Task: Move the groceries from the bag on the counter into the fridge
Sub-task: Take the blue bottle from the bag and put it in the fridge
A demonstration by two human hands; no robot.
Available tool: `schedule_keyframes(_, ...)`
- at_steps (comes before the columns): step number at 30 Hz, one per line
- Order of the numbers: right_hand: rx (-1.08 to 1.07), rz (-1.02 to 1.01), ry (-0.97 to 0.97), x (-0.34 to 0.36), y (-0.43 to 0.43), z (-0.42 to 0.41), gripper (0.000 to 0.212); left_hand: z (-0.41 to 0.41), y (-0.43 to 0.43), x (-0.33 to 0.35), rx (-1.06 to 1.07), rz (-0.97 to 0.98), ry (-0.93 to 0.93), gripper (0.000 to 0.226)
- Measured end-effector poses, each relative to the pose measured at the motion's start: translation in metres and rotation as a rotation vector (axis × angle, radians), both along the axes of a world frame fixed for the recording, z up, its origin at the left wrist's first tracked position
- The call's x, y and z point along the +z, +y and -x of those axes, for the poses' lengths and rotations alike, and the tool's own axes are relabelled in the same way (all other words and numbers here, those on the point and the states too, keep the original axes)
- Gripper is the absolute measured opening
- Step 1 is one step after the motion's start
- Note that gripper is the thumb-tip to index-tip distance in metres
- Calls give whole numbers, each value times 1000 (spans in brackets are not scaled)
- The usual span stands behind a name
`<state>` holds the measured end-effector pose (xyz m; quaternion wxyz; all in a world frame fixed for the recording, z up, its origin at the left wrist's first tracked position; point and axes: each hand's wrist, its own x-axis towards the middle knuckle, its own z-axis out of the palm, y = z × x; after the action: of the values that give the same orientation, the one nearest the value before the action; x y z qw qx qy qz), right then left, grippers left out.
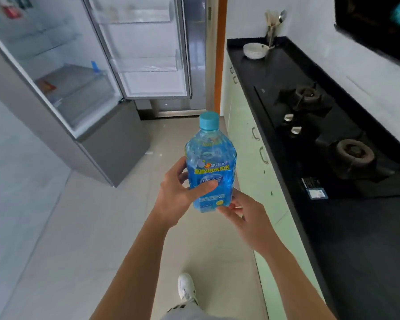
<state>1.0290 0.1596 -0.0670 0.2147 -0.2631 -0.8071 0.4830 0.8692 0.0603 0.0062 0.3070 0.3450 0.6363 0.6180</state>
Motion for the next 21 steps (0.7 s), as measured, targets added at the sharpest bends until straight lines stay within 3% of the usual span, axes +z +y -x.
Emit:
schedule_keyframes(10, 131, 52, 11, -3, 18, 165, 25, 155, -2, -7, 107, 10, 35, 50)
schedule_keyframes(21, 243, 36, -11, -17, 44, 276, 34, 247, 5, -16, 236, -9, -19, 55)
